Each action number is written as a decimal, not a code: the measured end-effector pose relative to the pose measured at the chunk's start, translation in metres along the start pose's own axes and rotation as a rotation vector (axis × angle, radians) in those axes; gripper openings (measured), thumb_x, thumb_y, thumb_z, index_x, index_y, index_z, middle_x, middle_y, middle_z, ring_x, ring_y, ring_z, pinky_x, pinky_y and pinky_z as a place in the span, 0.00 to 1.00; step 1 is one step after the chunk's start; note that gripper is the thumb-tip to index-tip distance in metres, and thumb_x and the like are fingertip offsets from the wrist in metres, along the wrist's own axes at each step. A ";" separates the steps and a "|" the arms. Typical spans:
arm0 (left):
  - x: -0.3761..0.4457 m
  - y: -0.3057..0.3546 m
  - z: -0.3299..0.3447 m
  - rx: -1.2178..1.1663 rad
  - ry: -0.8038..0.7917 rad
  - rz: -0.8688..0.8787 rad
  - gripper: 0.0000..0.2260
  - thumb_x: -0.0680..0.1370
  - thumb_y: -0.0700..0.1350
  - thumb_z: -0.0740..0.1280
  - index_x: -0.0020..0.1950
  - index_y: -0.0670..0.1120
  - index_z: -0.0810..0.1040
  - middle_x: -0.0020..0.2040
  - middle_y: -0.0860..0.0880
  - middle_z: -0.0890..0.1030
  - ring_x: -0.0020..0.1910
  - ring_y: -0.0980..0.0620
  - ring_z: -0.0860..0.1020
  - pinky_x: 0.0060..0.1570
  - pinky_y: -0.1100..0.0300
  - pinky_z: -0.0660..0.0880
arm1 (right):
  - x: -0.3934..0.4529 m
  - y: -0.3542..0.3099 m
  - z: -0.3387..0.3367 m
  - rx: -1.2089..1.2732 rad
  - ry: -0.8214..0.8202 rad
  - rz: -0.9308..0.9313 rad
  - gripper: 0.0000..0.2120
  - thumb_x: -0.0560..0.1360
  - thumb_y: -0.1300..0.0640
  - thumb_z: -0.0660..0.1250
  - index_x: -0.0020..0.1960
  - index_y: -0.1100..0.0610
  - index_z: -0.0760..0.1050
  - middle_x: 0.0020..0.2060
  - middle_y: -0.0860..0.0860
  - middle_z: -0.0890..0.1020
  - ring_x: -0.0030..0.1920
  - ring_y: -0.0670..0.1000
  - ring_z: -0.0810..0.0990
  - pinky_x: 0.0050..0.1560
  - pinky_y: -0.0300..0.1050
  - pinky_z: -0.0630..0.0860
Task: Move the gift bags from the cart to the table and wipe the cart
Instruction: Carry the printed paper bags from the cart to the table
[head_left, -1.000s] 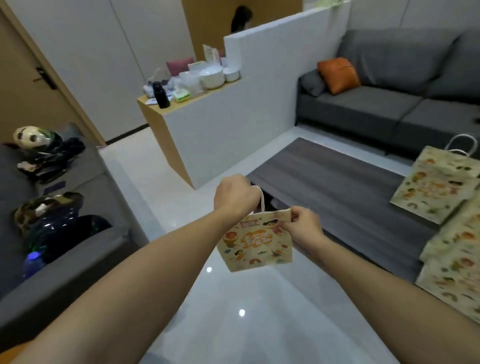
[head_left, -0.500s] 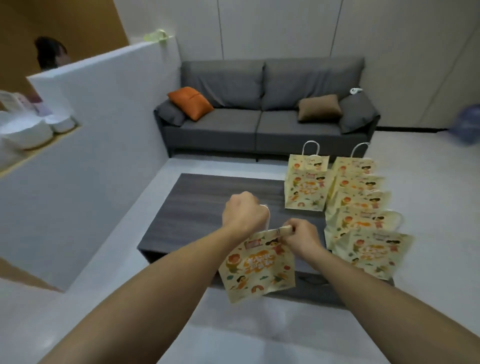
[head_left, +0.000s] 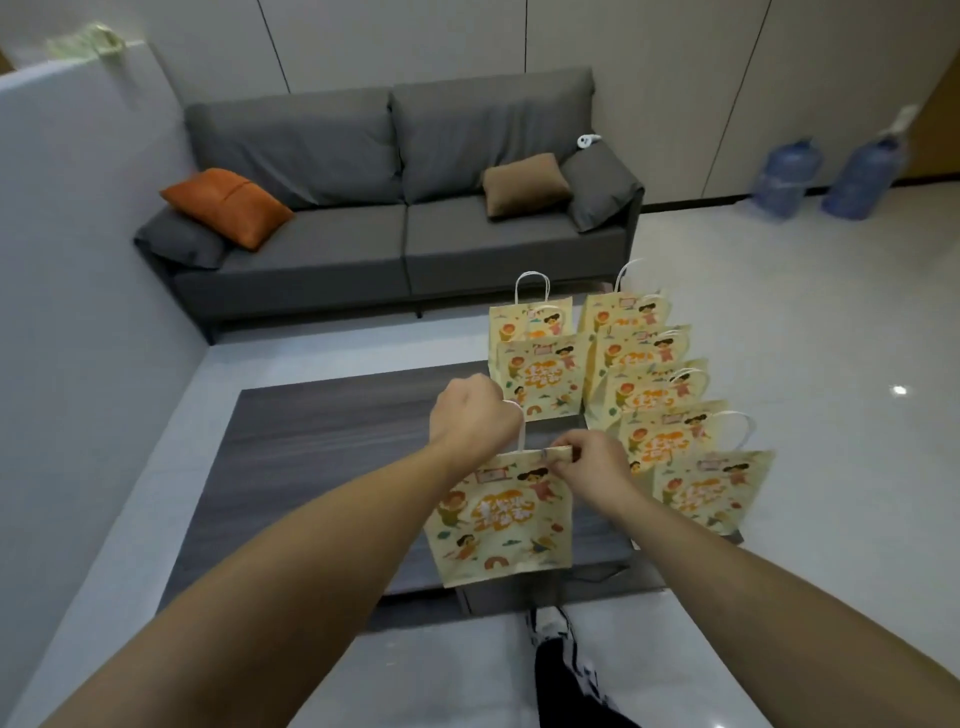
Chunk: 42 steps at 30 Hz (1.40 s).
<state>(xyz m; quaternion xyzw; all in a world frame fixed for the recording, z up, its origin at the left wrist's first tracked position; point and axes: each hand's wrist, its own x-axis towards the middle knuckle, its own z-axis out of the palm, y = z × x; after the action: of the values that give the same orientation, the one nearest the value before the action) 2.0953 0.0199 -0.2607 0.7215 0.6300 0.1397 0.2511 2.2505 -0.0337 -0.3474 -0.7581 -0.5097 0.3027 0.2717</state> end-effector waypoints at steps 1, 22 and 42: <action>0.015 0.002 0.006 0.011 -0.016 -0.005 0.12 0.77 0.47 0.65 0.36 0.44 0.78 0.36 0.48 0.79 0.37 0.48 0.78 0.30 0.59 0.68 | 0.016 0.005 0.001 -0.008 -0.012 0.016 0.06 0.75 0.56 0.74 0.41 0.47 0.80 0.39 0.45 0.82 0.42 0.47 0.79 0.37 0.38 0.74; 0.259 0.045 0.134 0.015 -0.292 -0.152 0.11 0.78 0.51 0.67 0.40 0.46 0.80 0.41 0.49 0.79 0.43 0.48 0.76 0.33 0.60 0.69 | 0.280 0.077 -0.007 -0.201 -0.091 0.193 0.09 0.77 0.61 0.68 0.52 0.52 0.84 0.50 0.53 0.84 0.52 0.55 0.80 0.50 0.47 0.78; 0.265 0.045 0.126 0.082 -0.337 0.072 0.18 0.78 0.46 0.67 0.68 0.49 0.77 0.64 0.46 0.78 0.59 0.45 0.77 0.55 0.52 0.77 | 0.245 0.065 -0.023 -0.226 -0.038 0.216 0.22 0.78 0.54 0.68 0.71 0.57 0.74 0.67 0.55 0.77 0.66 0.58 0.75 0.65 0.48 0.71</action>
<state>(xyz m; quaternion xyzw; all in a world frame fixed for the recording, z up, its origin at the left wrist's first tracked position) 2.2431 0.2520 -0.3720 0.7663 0.5580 0.0002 0.3184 2.3796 0.1717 -0.4234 -0.8285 -0.4611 0.2849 0.1408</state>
